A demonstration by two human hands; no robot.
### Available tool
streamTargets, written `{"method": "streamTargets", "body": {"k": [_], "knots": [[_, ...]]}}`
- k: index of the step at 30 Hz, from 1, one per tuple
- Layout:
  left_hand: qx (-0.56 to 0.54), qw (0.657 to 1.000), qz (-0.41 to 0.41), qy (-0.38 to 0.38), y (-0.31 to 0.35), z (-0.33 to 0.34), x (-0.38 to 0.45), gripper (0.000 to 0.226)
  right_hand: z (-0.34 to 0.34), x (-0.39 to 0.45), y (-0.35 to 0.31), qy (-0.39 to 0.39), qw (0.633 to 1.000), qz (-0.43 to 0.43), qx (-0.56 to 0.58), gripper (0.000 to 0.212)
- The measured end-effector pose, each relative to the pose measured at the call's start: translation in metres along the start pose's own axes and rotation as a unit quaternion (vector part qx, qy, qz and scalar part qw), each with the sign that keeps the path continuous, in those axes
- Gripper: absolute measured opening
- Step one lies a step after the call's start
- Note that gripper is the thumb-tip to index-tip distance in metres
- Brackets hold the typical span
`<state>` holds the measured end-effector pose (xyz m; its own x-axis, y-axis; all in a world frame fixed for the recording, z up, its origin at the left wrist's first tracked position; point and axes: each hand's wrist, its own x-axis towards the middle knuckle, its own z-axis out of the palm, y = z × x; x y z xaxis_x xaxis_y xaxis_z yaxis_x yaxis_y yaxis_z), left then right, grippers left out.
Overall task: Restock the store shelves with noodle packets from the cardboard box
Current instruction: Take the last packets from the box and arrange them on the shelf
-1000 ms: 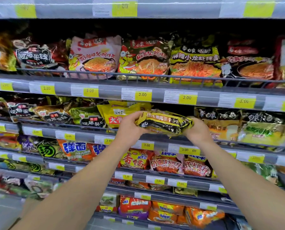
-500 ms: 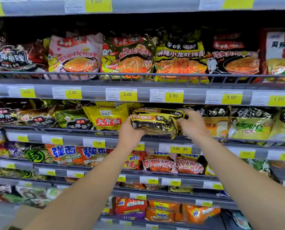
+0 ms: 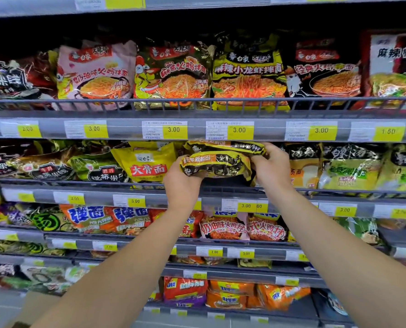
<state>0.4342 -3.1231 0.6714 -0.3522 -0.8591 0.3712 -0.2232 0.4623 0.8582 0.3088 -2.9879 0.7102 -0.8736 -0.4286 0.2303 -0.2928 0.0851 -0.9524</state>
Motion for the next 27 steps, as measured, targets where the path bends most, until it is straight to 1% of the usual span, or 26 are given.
{"method": "streamTargets", "body": {"k": [3,5,6,7,8,10,11,12,13,15,18,19,20,22,23,24,25,27], "knots": [[0.001,1.000,0.005,-0.016,-0.001,0.001,0.003,0.039,0.001,0.000,0.001,0.001,1.000,-0.013,-0.009,0.028],[0.037,0.997,0.007,-0.065,-0.005,0.000,0.001,0.038,0.002,-0.001,0.010,-0.009,0.999,0.003,-0.040,0.023],[0.053,0.994,0.006,-0.094,-0.007,-0.001,0.000,0.041,0.003,-0.001,0.014,-0.016,0.998,0.010,-0.060,0.024],[0.057,0.991,0.000,-0.122,-0.008,-0.002,-0.001,0.048,0.003,-0.002,0.017,-0.021,0.997,0.017,-0.078,0.028],[0.047,0.988,-0.009,-0.144,-0.008,-0.005,-0.001,0.061,0.003,-0.003,0.020,-0.023,0.996,0.023,-0.089,0.032],[0.001,0.984,-0.023,-0.177,-0.005,-0.010,0.003,0.093,0.003,-0.003,0.023,-0.023,0.995,0.037,-0.091,0.039],[-0.015,0.981,-0.024,-0.194,-0.004,-0.011,0.006,0.103,0.003,-0.002,0.023,-0.028,0.995,0.048,-0.086,0.040],[-0.022,0.976,-0.025,-0.214,-0.004,-0.012,0.011,0.107,0.004,-0.002,0.022,-0.041,0.994,0.058,-0.085,0.040],[-0.023,0.972,-0.028,-0.233,-0.004,-0.011,0.015,0.104,0.005,-0.001,0.022,-0.054,0.992,0.066,-0.091,0.041],[-0.016,0.966,-0.049,-0.255,-0.001,-0.006,0.019,0.090,0.006,0.002,0.020,-0.088,0.987,0.083,-0.109,0.045],[0.001,0.969,-0.054,-0.240,0.003,0.002,0.020,0.079,0.003,0.002,0.013,-0.118,0.983,0.083,-0.109,0.055],[0.005,0.972,-0.049,-0.231,0.005,0.004,0.020,0.078,0.001,0.000,0.013,-0.104,0.986,0.070,-0.110,0.056],[0.008,0.974,-0.045,-0.222,0.005,0.006,0.021,0.079,0.001,-0.004,0.013,-0.071,0.989,0.048,-0.117,0.053],[0.012,0.977,-0.042,-0.208,0.008,0.010,0.022,0.080,-0.001,-0.016,0.015,0.029,0.993,-0.011,-0.116,0.042],[0.016,0.978,-0.042,-0.204,0.010,0.013,0.022,0.079,-0.001,-0.023,0.019,0.058,0.992,-0.041,-0.107,0.034],[0.021,0.978,-0.043,-0.203,0.012,0.017,0.022,0.078,-0.001,-0.029,0.023,0.060,0.990,-0.064,-0.108,0.028],[0.029,0.978,-0.041,-0.204,0.014,0.020,0.021,0.076,0.000,-0.034,0.027,0.036,0.989,-0.082,-0.122,0.022],[0.056,0.976,-0.039,-0.209,0.015,0.025,0.020,0.068,0.005,-0.040,0.035,-0.041,0.979,-0.107,-0.167,0.015]]}}
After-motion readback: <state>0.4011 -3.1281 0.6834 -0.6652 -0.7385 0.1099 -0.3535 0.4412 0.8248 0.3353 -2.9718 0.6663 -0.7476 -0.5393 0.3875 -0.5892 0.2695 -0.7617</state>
